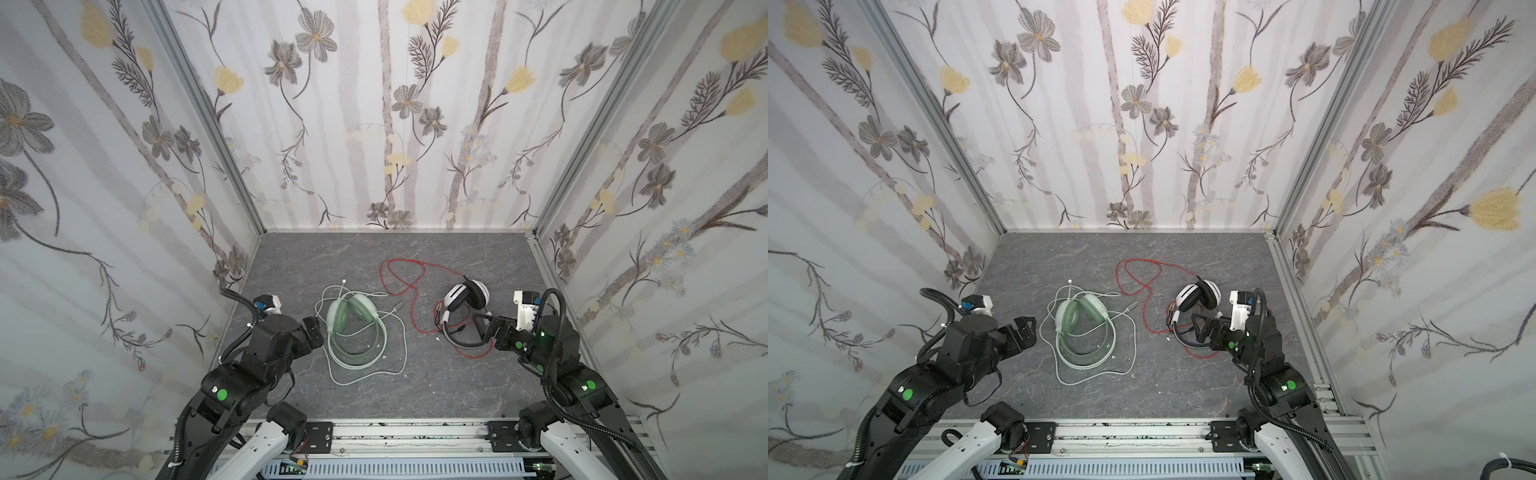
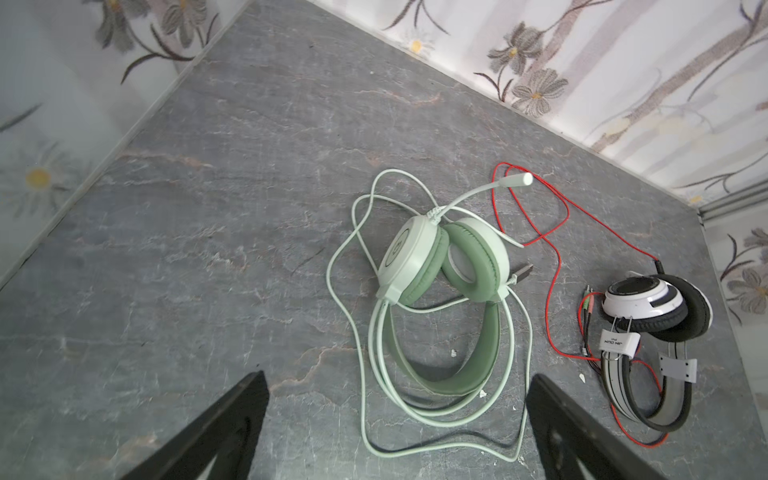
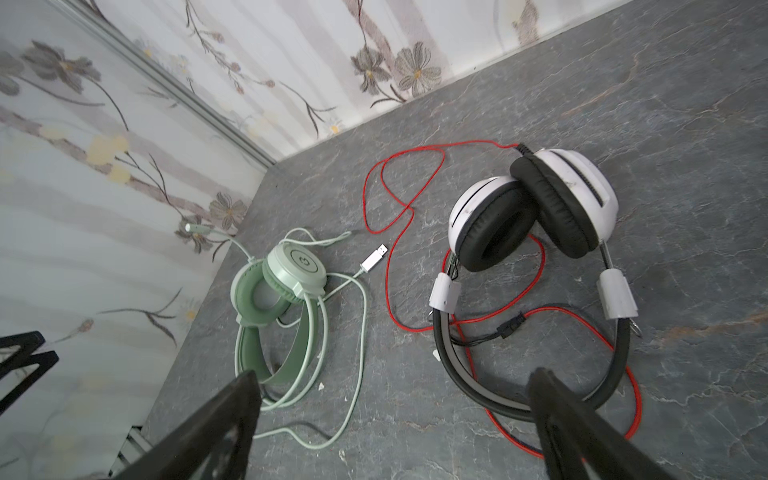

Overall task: Wrap the headphones
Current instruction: 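Raise both arms and move the grippers toward the two headsets, then reach the right gripper across and grasp the pale green headset's earcup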

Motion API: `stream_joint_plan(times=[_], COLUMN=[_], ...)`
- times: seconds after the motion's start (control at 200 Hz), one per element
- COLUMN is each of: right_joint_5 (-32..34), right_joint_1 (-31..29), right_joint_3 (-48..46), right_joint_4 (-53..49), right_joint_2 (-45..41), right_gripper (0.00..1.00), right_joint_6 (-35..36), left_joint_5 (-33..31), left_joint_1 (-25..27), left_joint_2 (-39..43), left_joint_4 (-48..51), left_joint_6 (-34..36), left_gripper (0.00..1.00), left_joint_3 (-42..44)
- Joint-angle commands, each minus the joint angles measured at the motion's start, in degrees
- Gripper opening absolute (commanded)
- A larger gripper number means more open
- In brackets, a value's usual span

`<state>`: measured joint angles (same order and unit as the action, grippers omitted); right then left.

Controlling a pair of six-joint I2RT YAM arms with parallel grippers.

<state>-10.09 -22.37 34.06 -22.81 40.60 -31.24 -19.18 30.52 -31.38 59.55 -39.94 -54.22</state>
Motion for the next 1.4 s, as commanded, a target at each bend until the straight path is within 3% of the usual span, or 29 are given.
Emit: stream_joint_plan(times=[0.0, 0.11, 0.225, 0.365, 0.42, 0.619, 0.894, 1.159, 1.394], right_joint_5=[0.79, -0.36, -6.24, -8.41, -8.01, -0.64, 3.52, 4.38, 4.8], right_joint_1=[-1.66, -2.08, -2.76, -5.81, -7.57, -18.01, -28.53, -30.41, -30.45], right_joint_3=[0.84, -0.87, -3.56, -3.07, -1.16, 14.28, 41.89, 63.8, 69.16], right_joint_4=[-2.06, 1.2, 6.32, 10.07, 10.5, 9.11, -3.11, -11.96, -11.99], right_joint_2=[3.57, 4.71, 4.35, 9.57, 13.26, 31.28, 60.98, 80.07, 86.19], right_gripper=[1.0, 1.0, 1.0, 1.0, 0.99, 0.96, 0.85, 0.85, 0.87], right_joint_6=[4.85, 3.91, 3.73, 6.88, 8.11, 13.82, 19.73, 20.2, 13.73], left_joint_5=[-3.82, -2.58, -1.16, 0.33, 1.17, 6.69, 6.16, 6.98, 16.68], left_joint_1=[-0.4, -0.97, -1.71, -4.22, -5.81, -7.76, -8.59, -8.71, -8.64], left_joint_2=[1.58, -0.64, -1.73, -5.78, -8.87, -13.68, -10.01, -4.37, -5.47], left_joint_4=[6.54, 7.75, 6.85, 6.03, 6.14, 1.49, -1.83, -10.14, -11.86], left_joint_6=[-7.91, -9.71, -12.08, -11.28, -7.91, 5.2, 7.33, 9.18, 4.48], left_gripper=[1.0, 1.0, 1.0, 1.0, 1.0, 1.0, 1.0, 1.0, 1.0], left_joint_3=[0.35, -0.66, -0.99, -1.33, -2.68, -5.74, -1.63, 2.95, 7.36])
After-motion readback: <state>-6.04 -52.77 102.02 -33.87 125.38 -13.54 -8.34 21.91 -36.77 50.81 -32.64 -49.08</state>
